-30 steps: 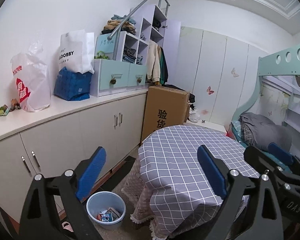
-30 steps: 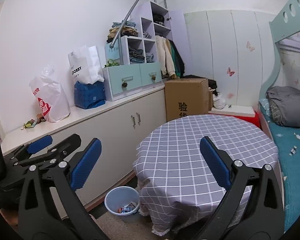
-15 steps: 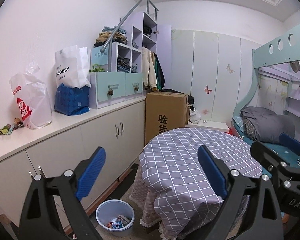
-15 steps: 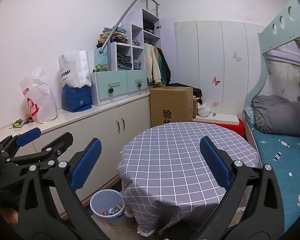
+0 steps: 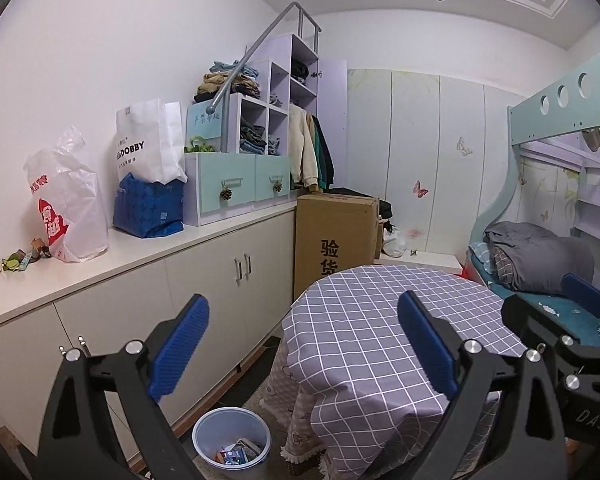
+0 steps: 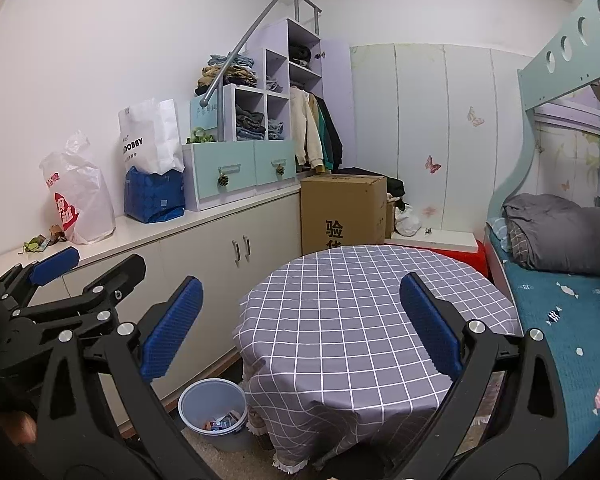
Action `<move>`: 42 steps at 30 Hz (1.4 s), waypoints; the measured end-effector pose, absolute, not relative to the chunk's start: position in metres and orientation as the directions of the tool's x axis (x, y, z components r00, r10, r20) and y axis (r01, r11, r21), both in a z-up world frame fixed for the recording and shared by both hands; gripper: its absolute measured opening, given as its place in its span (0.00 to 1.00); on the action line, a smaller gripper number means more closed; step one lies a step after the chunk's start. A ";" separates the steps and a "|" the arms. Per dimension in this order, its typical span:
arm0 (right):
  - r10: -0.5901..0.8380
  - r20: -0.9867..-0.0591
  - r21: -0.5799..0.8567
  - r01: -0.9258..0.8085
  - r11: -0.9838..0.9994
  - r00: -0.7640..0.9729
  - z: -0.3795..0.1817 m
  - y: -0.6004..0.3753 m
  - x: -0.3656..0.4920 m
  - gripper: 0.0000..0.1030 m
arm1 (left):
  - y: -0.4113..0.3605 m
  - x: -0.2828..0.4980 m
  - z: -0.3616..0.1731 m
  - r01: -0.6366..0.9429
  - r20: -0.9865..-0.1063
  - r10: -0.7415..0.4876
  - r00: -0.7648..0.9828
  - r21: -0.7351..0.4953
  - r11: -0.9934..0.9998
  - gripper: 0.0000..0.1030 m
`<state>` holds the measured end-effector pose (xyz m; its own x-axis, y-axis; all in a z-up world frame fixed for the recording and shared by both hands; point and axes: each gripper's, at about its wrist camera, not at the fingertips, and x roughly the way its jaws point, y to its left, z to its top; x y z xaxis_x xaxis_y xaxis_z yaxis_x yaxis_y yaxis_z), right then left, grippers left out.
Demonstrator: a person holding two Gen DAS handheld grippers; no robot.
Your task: Collect trash
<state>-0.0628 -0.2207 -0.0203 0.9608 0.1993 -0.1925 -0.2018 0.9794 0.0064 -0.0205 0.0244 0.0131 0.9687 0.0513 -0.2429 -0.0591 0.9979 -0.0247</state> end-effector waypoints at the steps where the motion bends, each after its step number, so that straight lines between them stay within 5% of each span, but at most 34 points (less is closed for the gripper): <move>1: 0.199 -0.194 0.005 -0.202 0.979 0.961 -0.020 -0.220 -0.062 0.94 | 0.025 -0.020 0.013 -0.057 -0.244 0.049 0.969 -0.027 0.998 0.91; 42: 0.215 -0.229 -0.006 -0.222 0.975 0.949 -0.030 -0.220 -0.056 0.94 | 0.029 -0.016 0.003 -0.048 -0.259 0.038 0.965 -0.034 0.998 0.91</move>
<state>-0.0560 -0.2204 -0.0298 0.9493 0.2151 -0.2293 -0.2224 0.9749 -0.0060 -0.0159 0.0292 0.0030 0.9650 0.0375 -0.2595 -0.0479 0.9983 -0.0338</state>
